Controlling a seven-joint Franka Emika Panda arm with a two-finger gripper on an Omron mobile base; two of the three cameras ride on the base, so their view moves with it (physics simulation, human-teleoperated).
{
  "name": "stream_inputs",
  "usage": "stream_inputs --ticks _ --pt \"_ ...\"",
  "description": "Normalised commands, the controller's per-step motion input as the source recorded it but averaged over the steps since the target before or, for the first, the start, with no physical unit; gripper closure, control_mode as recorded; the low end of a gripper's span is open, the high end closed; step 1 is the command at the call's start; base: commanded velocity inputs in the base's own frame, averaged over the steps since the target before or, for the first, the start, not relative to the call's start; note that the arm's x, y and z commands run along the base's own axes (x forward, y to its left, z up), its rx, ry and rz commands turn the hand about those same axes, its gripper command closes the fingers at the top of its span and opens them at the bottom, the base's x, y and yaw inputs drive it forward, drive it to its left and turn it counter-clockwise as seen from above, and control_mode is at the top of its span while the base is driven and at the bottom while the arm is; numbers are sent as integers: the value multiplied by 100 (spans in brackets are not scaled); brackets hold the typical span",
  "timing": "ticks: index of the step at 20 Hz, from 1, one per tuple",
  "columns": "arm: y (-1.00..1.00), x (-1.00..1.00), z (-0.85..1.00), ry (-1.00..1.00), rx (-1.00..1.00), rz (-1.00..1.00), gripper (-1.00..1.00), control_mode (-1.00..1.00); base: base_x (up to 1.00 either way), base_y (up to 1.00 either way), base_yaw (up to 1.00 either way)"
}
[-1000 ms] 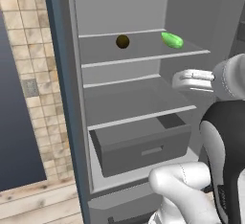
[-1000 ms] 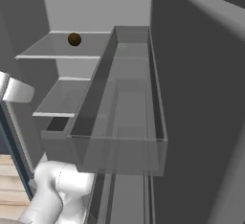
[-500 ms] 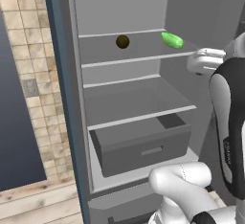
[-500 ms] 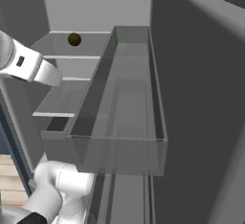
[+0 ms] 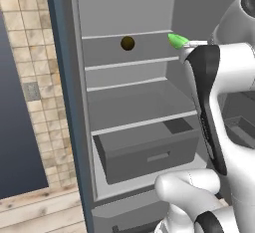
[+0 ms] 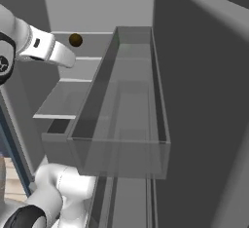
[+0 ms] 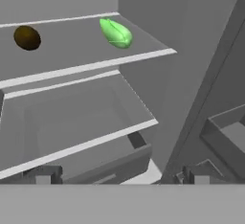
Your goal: Gather the corn and avocado from the fridge and place them on a tray on the dining counter. Then gather the chicken drumsticks from the fridge and place them on the other tray.
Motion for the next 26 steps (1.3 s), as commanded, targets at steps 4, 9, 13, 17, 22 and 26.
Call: stream_inputs --ticks 4,9,13,17,22,26 --pt "-10 53 0 -8 -13 4 -100 -100 0 0 0" --pt "-15 39 3 -4 -9 5 -100 -100 0 0 0" --pt "-18 24 15 0 -7 3 -100 -100 0 0 0" --pt "-17 39 7 0 -7 0 -100 -100 0 0 0" --pt "-5 59 0 8 0 -1 -100 -100 0 0 0" --pt "-6 55 0 4 0 -1 -100 -100 0 0 0"
